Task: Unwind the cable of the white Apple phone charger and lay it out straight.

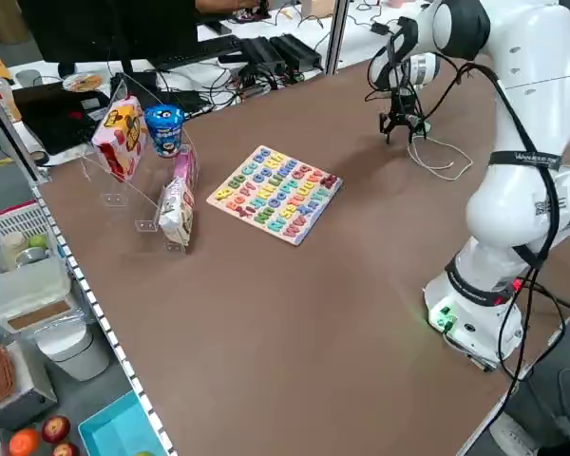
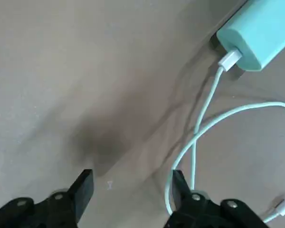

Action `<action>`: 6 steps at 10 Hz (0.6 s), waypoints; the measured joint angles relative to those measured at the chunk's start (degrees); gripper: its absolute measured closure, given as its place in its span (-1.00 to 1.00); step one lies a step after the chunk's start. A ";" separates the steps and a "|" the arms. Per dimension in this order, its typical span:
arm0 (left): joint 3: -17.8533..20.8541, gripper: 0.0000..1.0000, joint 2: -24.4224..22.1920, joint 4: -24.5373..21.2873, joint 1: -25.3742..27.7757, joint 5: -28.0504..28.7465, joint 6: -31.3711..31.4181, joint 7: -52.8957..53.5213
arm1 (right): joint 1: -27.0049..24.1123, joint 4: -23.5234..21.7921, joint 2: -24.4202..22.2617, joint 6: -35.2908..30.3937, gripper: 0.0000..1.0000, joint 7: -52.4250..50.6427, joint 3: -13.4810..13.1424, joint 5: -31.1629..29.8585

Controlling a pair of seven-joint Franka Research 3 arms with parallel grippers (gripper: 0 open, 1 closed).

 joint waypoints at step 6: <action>-0.19 -0.14 0.63 -0.04 -0.22 0.01 0.62 -0.62 | 0.00 0.01 0.00 0.51 -1.00 0.00 -0.03 0.00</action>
